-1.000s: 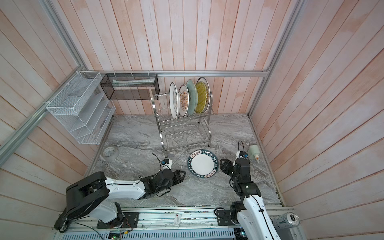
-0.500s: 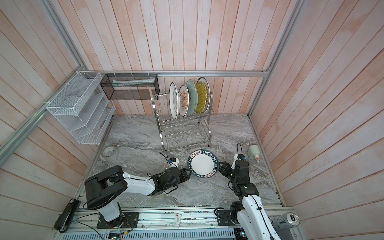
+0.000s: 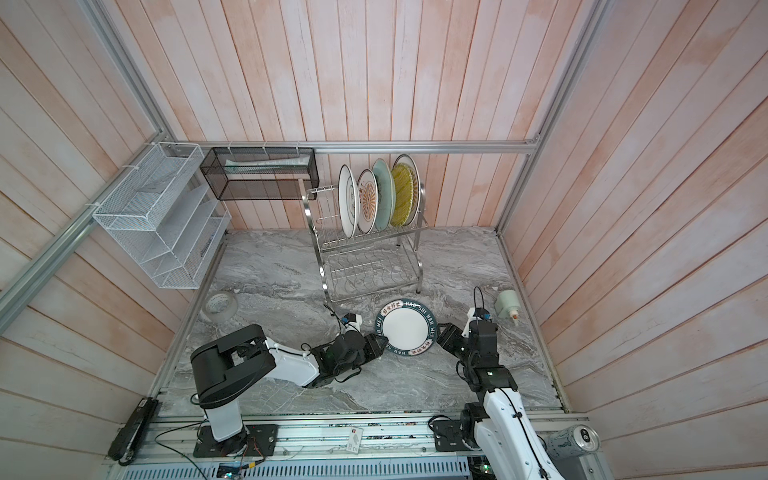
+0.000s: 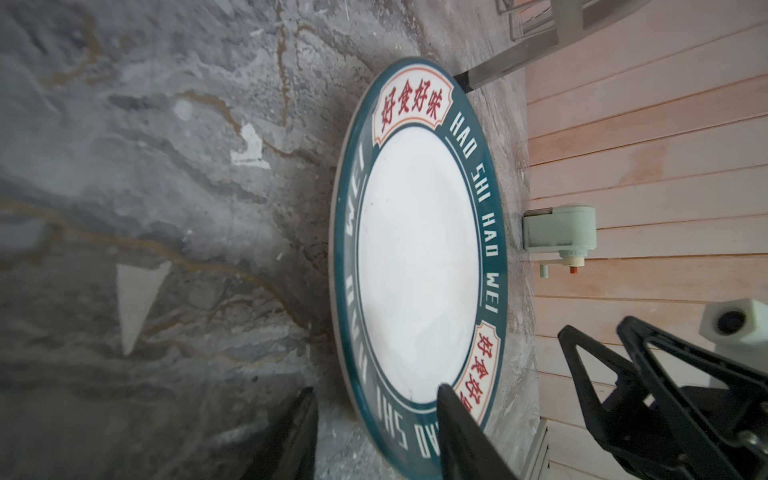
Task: Load the plates into the dish rack
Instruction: 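Lower the left gripper to the plate rim while the right gripper holds it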
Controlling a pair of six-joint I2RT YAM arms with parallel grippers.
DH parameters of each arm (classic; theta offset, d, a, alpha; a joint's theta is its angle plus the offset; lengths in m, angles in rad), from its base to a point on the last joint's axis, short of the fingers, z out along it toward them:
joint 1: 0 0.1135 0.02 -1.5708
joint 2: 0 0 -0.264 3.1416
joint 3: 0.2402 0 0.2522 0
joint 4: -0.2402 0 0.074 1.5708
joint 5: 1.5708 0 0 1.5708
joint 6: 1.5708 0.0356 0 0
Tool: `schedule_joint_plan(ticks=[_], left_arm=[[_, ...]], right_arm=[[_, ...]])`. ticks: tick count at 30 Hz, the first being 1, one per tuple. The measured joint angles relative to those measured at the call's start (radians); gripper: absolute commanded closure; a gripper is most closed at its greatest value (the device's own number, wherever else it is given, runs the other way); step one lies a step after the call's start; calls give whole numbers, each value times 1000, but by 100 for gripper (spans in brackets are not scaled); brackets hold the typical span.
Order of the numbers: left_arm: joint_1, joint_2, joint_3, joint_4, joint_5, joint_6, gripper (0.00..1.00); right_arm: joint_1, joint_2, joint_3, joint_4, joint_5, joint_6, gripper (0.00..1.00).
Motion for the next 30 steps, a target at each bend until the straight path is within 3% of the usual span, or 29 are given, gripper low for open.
schedule_joint_plan(ticks=[3,7,15,30], left_arm=[[6,15,11,15,11,-1,52],[9,32,26,15,25,-8,63],[12,72,72,7,58,-8,65],[14,87,75,9,73,-21,81]], right_arm=[[-2,2,-1,11,-2,4,35],[-4,11,-6,23,-2,6,35],[-4,23,-12,34,-6,6,35],[-6,18,-12,36,-7,6,35]])
